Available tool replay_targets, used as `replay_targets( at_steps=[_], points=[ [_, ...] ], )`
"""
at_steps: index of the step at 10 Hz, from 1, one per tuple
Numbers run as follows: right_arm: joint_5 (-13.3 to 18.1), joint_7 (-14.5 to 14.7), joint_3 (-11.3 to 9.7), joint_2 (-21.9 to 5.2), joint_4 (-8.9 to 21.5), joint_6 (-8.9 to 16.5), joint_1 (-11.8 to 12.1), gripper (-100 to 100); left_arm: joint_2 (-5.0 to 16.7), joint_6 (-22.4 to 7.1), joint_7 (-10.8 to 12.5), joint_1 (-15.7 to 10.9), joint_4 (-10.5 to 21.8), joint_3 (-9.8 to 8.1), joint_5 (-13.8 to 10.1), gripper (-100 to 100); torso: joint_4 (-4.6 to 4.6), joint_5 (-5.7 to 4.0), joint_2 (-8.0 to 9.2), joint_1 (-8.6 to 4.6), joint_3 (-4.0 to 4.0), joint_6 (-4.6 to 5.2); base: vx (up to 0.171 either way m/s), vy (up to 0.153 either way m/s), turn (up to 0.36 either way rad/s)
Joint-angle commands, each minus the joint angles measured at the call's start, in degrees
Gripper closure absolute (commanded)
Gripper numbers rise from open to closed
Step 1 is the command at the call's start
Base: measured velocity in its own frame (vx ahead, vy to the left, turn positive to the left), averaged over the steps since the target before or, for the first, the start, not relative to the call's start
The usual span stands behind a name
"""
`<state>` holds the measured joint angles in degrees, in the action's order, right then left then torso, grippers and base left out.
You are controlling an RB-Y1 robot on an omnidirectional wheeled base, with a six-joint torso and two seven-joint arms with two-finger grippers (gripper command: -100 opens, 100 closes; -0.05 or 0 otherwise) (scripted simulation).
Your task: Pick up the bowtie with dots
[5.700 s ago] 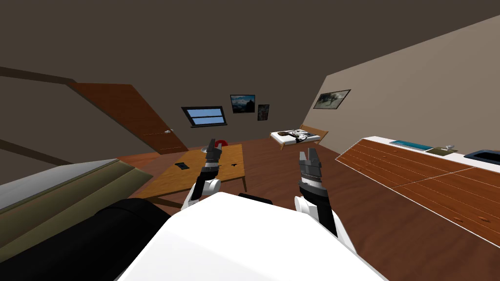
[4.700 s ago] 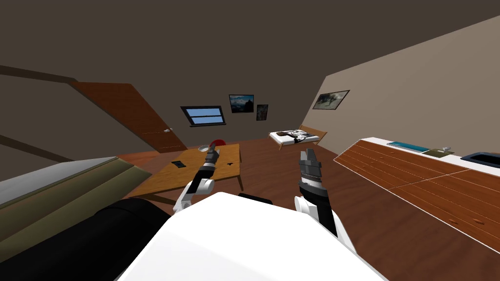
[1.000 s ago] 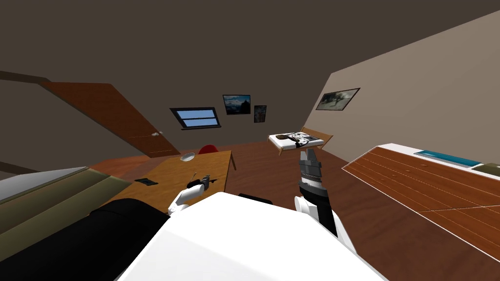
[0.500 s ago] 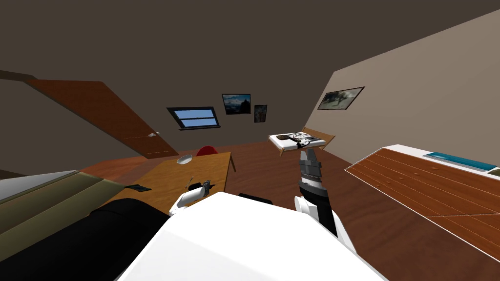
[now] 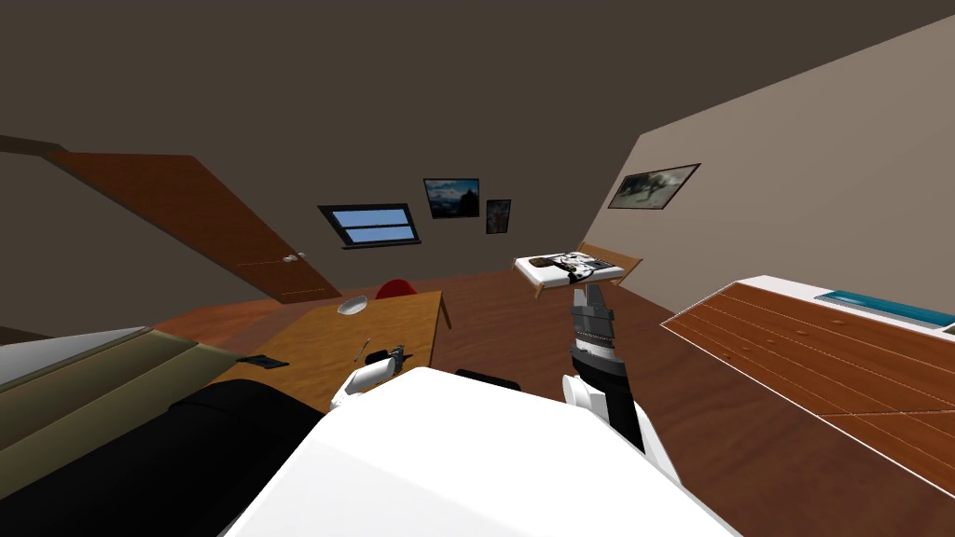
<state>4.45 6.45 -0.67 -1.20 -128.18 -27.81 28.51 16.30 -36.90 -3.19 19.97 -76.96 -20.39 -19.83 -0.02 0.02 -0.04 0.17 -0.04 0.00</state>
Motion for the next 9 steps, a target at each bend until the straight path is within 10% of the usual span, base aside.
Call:
replay_targets(
  at_steps=[1,2,6,7,8,9],
  points=[
    [0.0,0.0,0.0,0.0,0.0,0.0,0.0,0,0.0,0.0,0.0,0.0,0.0,0.0,0.0,-100,0.0,0.0,0.0,0.0,0.0,0.0,0.006,0.018,-0.003],
    [0.0,0.0,0.0,0.0,0.0,0.0,0.0,0,0.0,0.2,0.0,0.0,0.1,0.03,0.0,100,0.01,-0.02,0.03,-0.08,0.01,0.0,0.0,0.0,0.0],
    [0.0,0.0,0.0,0.0,0.0,0.0,0.0,0,0.0,0.1,0.0,0.0,0.1,0.03,0.0,100,0.01,-0.01,0.05,-0.15,0.03,-0.02,0.0,0.0,-0.003],
    [0.0,0.0,0.0,0.0,0.0,0.0,0.0,0,0.0,0.1,0.0,0.0,0.1,0.03,0.1,0,0.01,-0.01,0.06,-0.15,0.03,-0.02,0.0,0.0,0.0],
    [0.0,0.0,0.0,0.0,0.0,0.0,0.0,0,0.4,-1.5,-0.1,0.9,-2.1,-0.43,-0.7,100,0.01,-0.01,0.06,-0.15,0.04,-0.02,-0.007,-0.03,0.0],
    [0.0,0.0,0.0,0.0,0.0,0.0,0.0,0,0.6,-2.3,-0.2,1.4,-3.2,-0.66,-1.0,100,0.02,-0.05,0.1,-0.26,0.06,-0.04,-0.02,-0.05,0.004]
  ],
)
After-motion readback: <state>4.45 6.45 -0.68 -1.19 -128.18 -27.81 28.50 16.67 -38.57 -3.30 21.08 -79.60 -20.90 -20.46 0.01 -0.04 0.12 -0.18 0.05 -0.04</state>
